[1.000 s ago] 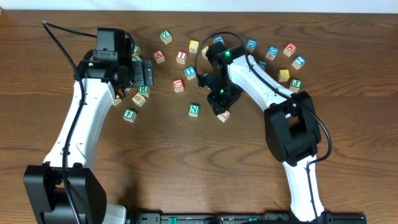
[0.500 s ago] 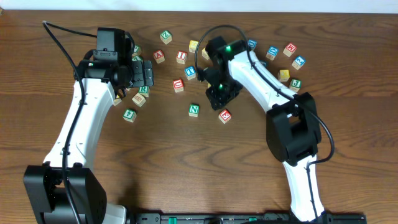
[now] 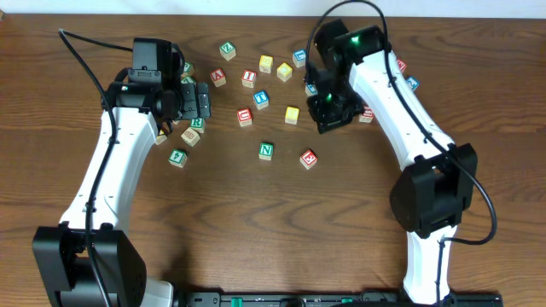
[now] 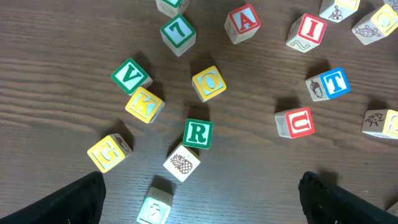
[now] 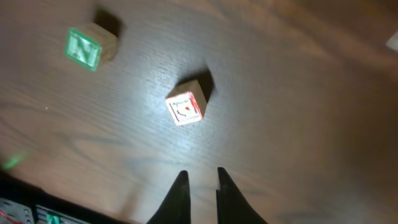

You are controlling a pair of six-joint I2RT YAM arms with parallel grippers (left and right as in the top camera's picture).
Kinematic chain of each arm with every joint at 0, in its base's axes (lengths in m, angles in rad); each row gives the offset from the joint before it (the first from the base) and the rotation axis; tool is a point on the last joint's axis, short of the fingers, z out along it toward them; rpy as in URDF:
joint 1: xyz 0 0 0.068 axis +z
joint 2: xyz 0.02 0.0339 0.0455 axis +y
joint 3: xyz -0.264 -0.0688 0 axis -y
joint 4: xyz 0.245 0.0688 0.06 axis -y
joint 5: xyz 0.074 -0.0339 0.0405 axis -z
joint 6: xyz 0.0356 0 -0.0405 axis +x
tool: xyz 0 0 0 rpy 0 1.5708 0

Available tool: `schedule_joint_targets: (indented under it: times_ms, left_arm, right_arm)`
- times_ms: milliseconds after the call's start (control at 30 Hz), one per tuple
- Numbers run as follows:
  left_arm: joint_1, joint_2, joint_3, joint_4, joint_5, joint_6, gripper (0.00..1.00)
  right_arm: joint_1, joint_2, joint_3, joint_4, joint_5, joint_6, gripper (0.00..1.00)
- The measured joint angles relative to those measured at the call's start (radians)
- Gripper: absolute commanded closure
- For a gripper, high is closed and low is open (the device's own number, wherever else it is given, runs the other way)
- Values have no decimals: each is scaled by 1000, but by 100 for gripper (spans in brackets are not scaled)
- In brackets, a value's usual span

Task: Spell out NEURIPS

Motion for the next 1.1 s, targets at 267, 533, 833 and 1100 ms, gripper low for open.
schedule_joint_targets:
  times_ms: [267, 533, 833, 1100]
  left_arm:
    - [0, 0, 0, 0, 0, 0, 2]
    - [0, 0, 0, 0, 0, 0, 2]
    - [0, 0, 0, 0, 0, 0, 2]
    - [0, 0, 0, 0, 0, 0, 2]
  right_arm:
    - [18, 1, -232, 84, 15, 108, 99]
    - [27, 1, -346, 185, 15, 191, 96]
    - [58, 1, -417, 336, -19, 272, 94]
    - [59, 1, -419, 479, -27, 301, 89]
